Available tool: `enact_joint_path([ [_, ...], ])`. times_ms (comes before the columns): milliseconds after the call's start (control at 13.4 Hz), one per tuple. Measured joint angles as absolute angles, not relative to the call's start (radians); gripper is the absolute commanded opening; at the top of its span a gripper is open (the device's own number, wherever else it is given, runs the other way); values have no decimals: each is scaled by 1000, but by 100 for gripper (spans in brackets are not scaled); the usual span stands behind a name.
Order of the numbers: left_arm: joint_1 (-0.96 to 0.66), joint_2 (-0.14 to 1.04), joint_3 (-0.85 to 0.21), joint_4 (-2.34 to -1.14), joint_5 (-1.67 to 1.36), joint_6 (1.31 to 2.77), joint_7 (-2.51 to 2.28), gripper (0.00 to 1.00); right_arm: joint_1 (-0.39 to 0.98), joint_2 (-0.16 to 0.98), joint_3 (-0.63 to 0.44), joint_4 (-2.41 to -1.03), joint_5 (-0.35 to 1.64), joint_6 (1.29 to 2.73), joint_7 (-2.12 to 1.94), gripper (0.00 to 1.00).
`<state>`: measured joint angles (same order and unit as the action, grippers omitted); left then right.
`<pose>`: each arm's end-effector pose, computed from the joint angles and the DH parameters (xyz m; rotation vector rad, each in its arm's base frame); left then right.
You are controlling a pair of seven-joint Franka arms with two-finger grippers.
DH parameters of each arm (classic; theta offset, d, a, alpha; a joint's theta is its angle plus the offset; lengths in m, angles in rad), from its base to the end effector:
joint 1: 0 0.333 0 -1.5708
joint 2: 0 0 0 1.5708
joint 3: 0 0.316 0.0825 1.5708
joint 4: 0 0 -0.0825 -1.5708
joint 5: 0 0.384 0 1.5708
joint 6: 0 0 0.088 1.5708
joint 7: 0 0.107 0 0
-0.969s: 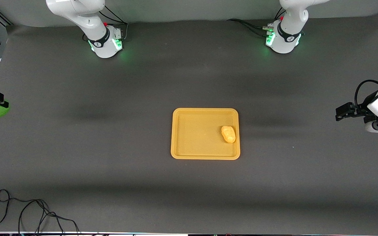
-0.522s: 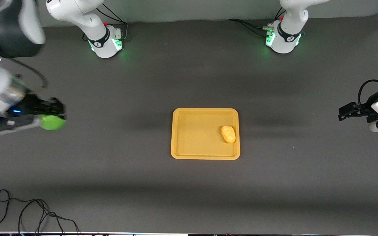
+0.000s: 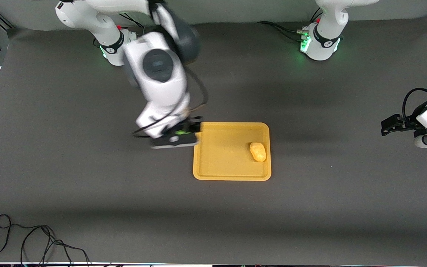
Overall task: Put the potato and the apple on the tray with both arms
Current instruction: 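Lower the apple onto the tray beside the potato and open the right gripper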
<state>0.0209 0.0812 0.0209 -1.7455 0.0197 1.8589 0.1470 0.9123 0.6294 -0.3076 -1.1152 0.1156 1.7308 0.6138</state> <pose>0.5911 0.0259 0.5198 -3.1129 0.1723 -0.0470 0.5548 0.4741 0.4597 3.0944 0.0465 0.0729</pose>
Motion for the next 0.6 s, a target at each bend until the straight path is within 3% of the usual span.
enact_joint_path([
  [224,14,80,31,-1746,20,1859,148,100,949,764,-198,-1005,115,1795,794,50],
  [596,10,79,32,-1746,20,1858,151,100,918,961,-194,-993,115,1970,801,50],
])
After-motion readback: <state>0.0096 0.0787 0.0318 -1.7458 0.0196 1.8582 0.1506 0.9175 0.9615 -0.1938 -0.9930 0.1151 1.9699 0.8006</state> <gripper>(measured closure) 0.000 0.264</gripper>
